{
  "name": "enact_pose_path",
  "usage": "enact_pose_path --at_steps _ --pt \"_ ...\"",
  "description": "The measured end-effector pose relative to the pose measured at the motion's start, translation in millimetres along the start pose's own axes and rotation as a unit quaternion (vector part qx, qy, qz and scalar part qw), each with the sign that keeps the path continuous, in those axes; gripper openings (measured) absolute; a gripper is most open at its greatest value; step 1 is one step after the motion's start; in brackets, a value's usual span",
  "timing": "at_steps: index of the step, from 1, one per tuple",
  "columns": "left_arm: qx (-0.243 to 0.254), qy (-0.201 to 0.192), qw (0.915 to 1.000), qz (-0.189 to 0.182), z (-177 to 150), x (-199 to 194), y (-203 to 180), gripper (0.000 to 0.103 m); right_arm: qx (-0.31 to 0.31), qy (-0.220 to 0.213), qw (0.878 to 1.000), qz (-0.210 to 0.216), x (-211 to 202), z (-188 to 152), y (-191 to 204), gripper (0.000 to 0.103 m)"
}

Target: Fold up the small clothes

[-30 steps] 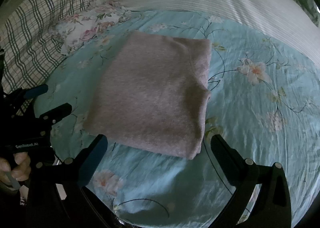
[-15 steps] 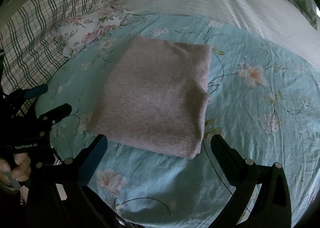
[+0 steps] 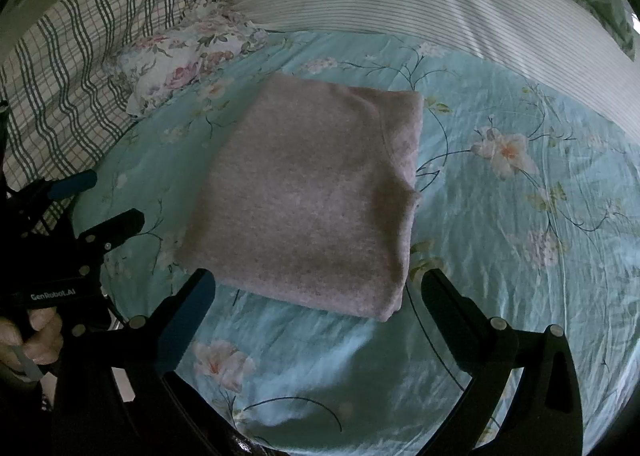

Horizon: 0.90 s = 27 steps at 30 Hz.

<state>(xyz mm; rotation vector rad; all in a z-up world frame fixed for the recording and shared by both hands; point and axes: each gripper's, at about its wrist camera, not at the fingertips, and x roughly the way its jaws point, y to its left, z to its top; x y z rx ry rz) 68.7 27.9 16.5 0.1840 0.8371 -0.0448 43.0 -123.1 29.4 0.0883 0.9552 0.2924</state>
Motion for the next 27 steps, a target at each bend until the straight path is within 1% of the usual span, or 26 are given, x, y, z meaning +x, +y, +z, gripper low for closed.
enact_pose_path --at_steps 27 --pt "0.002 0.004 1.0 -0.003 3.6 5.2 1.3 0.099 0.002 0.001 1.0 0.0 3.5 7.4 0.4 0.103"
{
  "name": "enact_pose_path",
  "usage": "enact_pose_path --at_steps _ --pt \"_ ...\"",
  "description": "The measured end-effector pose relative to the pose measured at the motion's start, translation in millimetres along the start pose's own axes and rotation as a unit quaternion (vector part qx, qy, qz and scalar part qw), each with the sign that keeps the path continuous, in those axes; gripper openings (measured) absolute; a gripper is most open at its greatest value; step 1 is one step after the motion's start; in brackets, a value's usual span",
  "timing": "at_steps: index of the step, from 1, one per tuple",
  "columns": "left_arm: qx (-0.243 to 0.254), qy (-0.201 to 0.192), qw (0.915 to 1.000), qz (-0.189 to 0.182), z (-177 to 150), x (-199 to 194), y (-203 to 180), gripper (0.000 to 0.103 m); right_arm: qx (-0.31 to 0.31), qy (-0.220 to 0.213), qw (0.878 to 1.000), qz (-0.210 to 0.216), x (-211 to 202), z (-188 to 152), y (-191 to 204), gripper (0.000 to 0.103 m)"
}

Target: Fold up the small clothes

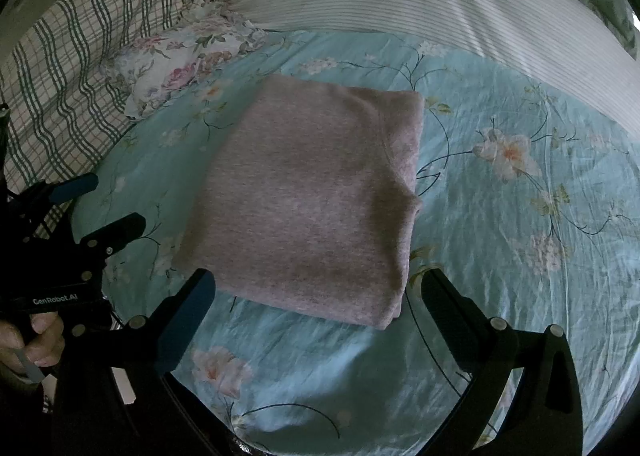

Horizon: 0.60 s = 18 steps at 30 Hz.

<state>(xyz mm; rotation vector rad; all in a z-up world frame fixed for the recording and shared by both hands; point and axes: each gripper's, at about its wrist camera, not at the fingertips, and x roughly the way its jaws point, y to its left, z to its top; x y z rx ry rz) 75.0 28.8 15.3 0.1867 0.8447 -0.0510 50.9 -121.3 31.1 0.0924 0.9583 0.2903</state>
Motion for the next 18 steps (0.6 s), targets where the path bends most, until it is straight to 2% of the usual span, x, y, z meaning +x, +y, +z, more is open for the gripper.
enact_pose_path --at_steps 18 --pt "0.0 0.0 1.0 0.0 0.5 0.3 0.6 0.099 0.0 0.0 1.0 0.0 1.0 0.2 -1.4 0.103"
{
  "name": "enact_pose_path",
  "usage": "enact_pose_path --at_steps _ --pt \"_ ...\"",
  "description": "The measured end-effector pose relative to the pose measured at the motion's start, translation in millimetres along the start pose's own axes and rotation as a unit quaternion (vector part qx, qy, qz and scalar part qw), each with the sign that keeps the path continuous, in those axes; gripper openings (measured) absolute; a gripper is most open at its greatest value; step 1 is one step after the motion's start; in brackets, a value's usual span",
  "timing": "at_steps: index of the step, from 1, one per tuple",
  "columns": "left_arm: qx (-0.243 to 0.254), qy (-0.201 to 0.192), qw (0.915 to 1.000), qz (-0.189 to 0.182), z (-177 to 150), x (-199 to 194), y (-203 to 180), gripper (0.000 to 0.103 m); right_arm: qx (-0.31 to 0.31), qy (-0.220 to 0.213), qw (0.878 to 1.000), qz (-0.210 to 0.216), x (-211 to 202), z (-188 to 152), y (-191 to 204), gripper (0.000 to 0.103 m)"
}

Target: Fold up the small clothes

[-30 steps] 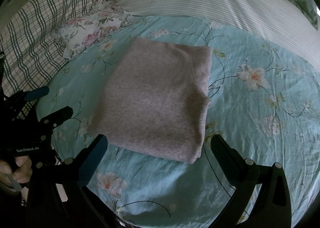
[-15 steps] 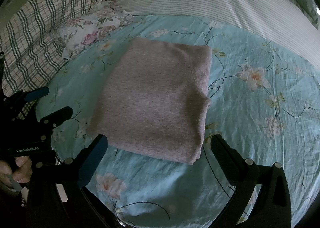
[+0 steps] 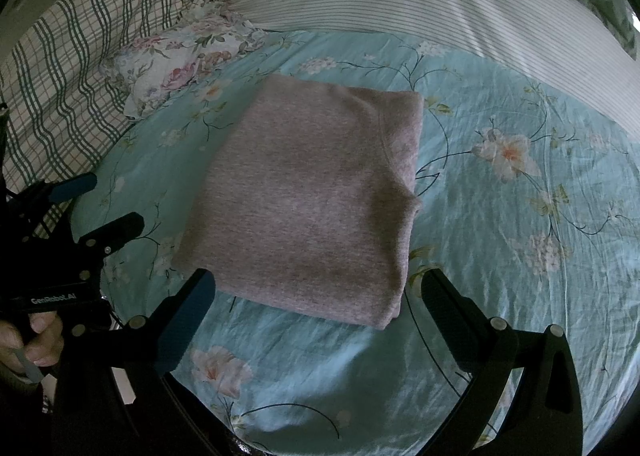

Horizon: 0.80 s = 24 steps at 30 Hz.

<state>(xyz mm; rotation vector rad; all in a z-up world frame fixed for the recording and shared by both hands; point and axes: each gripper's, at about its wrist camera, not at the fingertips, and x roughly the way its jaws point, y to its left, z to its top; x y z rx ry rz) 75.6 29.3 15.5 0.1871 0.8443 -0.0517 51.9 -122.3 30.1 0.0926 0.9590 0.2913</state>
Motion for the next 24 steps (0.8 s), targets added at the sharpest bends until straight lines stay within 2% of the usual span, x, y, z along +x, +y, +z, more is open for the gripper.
enact_pose_path --at_steps 24 --pt "0.0 0.002 1.0 -0.002 0.7 1.5 0.4 0.099 0.005 0.0 1.0 -0.002 4.7 1.1 -8.0 0.103"
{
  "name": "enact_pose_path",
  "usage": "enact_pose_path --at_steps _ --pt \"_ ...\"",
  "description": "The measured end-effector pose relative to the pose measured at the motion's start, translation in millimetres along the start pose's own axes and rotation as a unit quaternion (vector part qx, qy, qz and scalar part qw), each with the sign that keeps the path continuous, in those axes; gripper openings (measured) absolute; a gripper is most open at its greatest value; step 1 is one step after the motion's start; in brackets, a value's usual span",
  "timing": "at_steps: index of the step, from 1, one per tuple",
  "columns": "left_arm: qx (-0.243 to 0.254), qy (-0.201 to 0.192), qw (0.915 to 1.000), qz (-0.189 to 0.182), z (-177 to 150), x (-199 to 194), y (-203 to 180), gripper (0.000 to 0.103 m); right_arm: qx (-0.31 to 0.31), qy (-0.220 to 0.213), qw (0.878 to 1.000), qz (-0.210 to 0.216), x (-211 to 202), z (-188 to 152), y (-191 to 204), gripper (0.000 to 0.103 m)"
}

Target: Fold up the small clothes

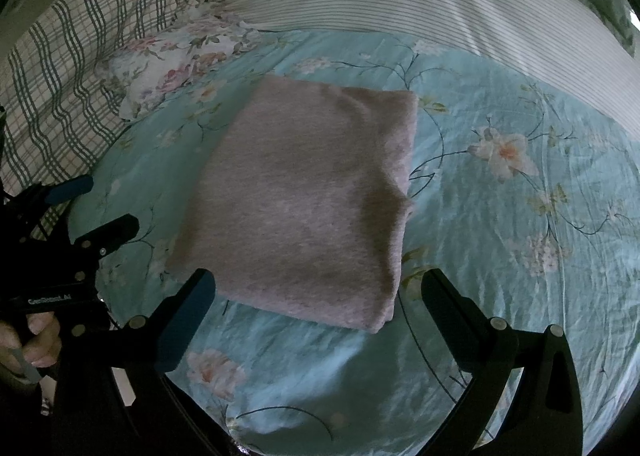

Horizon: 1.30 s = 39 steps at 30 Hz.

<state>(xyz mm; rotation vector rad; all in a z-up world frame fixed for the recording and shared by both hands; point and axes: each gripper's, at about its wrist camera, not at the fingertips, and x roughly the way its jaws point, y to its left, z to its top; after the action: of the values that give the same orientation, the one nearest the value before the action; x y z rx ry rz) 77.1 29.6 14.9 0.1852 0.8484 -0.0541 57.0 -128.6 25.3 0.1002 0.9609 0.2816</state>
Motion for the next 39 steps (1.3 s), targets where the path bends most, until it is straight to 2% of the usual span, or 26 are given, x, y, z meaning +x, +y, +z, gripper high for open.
enact_pose_path --at_steps 23,39 --pt "0.005 0.002 1.0 -0.002 6 6 2 0.099 0.009 0.0 1.0 0.005 4 3 -8 0.103" --pt "0.009 -0.001 1.0 0.001 15 14 5 0.099 0.011 -0.005 1.0 0.006 14 24 -17 0.103"
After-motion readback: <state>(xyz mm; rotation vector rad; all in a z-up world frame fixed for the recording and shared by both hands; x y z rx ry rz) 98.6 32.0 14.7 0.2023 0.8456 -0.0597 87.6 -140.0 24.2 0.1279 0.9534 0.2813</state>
